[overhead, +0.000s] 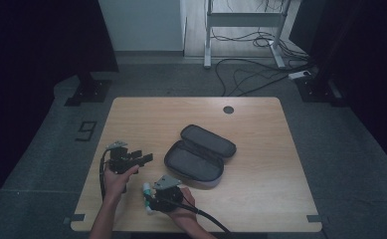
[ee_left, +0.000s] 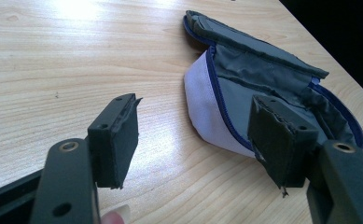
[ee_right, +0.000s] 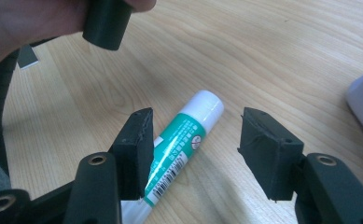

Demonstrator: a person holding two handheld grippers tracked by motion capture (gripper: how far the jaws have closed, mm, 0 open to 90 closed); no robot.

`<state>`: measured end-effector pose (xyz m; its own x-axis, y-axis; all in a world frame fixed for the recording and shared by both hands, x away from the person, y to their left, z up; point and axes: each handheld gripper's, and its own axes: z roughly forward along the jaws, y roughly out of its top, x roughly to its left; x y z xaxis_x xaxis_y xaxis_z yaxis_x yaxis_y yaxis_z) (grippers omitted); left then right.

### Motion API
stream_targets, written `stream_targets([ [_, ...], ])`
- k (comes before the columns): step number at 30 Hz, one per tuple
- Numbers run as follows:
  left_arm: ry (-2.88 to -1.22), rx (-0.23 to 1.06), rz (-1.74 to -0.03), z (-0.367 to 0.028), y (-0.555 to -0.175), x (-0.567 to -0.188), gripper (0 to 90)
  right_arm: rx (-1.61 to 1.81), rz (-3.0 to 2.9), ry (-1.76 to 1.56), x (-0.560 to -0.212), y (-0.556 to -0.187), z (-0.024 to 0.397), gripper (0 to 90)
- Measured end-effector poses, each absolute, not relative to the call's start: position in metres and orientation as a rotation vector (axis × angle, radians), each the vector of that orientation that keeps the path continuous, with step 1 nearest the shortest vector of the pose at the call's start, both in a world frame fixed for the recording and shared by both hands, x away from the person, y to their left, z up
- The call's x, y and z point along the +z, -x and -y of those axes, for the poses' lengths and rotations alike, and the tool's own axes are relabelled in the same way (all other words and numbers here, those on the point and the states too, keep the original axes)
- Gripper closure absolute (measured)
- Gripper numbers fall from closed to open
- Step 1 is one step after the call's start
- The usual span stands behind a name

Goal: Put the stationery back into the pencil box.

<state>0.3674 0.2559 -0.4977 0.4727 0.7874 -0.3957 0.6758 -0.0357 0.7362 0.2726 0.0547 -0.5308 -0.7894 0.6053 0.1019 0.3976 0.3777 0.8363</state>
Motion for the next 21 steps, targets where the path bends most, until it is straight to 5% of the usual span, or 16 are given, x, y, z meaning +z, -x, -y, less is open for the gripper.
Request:
stream_targets([
  [21,-1.776,0.136,-1.249,-0.252,-0.369,-0.501,34.4,1.283,-2.460,-0.865,-0.545,-0.270,-0.076,42.2],
])
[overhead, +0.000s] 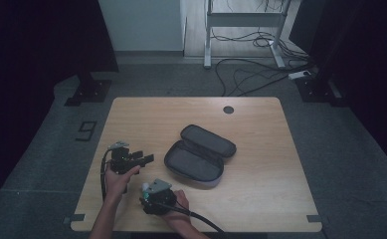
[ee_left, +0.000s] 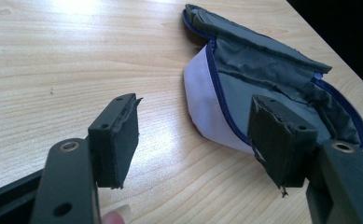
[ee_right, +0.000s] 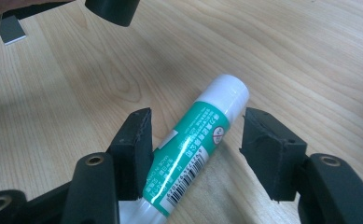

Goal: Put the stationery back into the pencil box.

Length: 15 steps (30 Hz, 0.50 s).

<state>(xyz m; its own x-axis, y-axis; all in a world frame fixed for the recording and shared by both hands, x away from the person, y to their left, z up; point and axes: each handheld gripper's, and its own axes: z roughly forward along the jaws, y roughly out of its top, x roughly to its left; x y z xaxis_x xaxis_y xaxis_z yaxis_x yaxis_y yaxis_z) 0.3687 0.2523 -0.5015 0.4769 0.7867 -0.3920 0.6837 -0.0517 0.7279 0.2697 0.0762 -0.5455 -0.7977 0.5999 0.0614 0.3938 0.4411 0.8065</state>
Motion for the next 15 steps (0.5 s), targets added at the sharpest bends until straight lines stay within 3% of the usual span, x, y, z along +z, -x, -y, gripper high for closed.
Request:
stream_targets([
  [7,-1.777,0.138,-1.250,-0.2524,-0.3687,-0.5017,34.4,1.247,-2.473,-0.857,-0.5504,-0.2701,-0.0779,43.0],
  [15,-1.782,0.139,-1.252,-0.2535,-0.3693,-0.5027,34.3,1.220,-2.477,-0.859,-0.5511,-0.2708,-0.0759,49.7],
])
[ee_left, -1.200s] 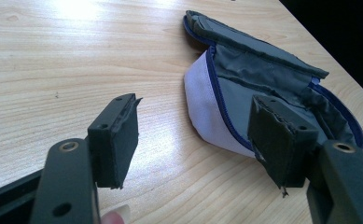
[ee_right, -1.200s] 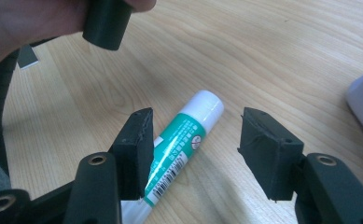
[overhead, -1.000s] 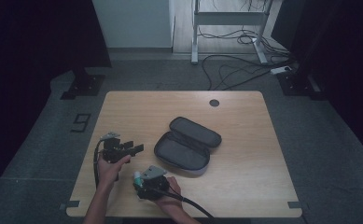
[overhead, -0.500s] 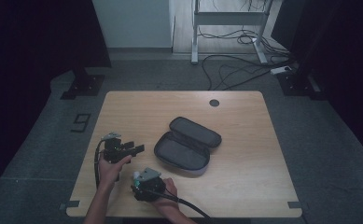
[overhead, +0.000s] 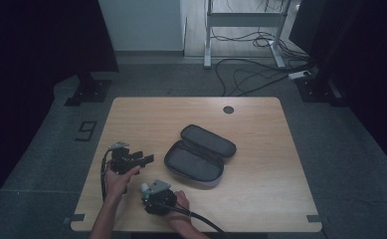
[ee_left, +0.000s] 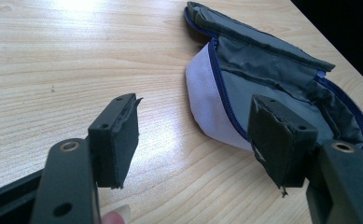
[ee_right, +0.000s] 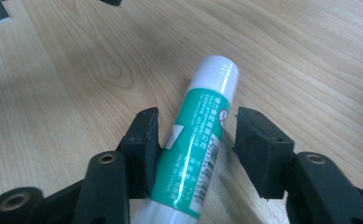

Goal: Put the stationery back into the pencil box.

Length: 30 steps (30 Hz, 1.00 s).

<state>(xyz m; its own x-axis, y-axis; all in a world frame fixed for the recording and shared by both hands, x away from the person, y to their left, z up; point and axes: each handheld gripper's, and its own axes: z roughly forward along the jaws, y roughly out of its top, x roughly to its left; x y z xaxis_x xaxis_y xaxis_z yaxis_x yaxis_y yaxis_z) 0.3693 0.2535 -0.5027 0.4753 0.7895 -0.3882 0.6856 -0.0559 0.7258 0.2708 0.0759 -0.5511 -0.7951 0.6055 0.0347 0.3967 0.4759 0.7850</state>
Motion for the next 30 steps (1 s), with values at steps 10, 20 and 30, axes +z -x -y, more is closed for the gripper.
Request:
stream_targets([
  [10,-1.782,0.137,-1.258,-0.255,-0.370,-0.504,34.4,1.175,-2.484,-0.866,-0.550,-0.273,-0.074,64.1],
  [20,-1.800,0.136,-1.263,-0.254,-0.371,-0.507,34.4,1.199,-2.482,-0.833,-0.540,-0.271,-0.059,64.5],
  [30,-1.833,0.128,-1.272,-0.247,-0.373,-0.515,34.4,1.235,-2.450,-0.829,-0.531,-0.270,-0.032,64.5],
])
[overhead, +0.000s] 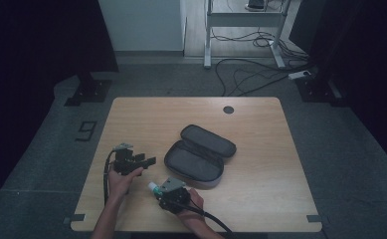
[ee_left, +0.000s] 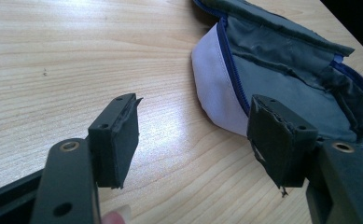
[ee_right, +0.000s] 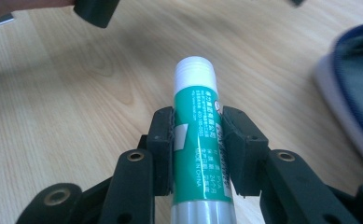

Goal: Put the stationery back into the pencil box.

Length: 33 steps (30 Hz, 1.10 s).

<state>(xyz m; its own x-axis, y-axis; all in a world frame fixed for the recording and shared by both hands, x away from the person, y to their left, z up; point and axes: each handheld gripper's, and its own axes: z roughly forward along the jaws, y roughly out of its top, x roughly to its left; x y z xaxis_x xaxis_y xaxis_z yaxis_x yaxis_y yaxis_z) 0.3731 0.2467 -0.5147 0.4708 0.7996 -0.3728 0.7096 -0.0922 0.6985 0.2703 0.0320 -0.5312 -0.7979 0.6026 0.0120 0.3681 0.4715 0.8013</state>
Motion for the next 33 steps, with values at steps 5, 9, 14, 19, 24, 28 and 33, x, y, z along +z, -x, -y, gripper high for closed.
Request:
stream_targets([
  [5,-1.831,0.134,-1.284,-0.248,-0.373,-0.516,34.4,1.216,-2.412,-0.811,-0.522,-0.273,-0.018,64.4],
  [9,-1.842,0.133,-1.295,-0.248,-0.374,-0.518,34.4,1.218,-2.390,-0.831,-0.521,-0.275,-0.004,64.5],
  [14,-1.868,0.118,-1.288,-0.243,-0.375,-0.521,34.3,1.215,-2.350,-0.869,-0.520,-0.280,0.012,64.5],
  [19,-1.888,0.111,-1.277,-0.238,-0.375,-0.523,34.1,1.234,-2.318,-0.917,-0.515,-0.288,0.023,64.5],
  [24,-1.894,0.106,-1.276,-0.238,-0.375,-0.523,34.1,1.239,-2.303,-0.935,-0.514,-0.291,0.028,64.5],
  [28,-1.894,0.108,-1.276,-0.238,-0.375,-0.523,34.1,1.247,-2.288,-0.948,-0.511,-0.293,0.032,64.5],
  [33,-1.887,0.102,-1.275,-0.239,-0.374,-0.521,34.1,1.257,-2.257,-0.972,-0.507,-0.295,0.040,64.5],
])
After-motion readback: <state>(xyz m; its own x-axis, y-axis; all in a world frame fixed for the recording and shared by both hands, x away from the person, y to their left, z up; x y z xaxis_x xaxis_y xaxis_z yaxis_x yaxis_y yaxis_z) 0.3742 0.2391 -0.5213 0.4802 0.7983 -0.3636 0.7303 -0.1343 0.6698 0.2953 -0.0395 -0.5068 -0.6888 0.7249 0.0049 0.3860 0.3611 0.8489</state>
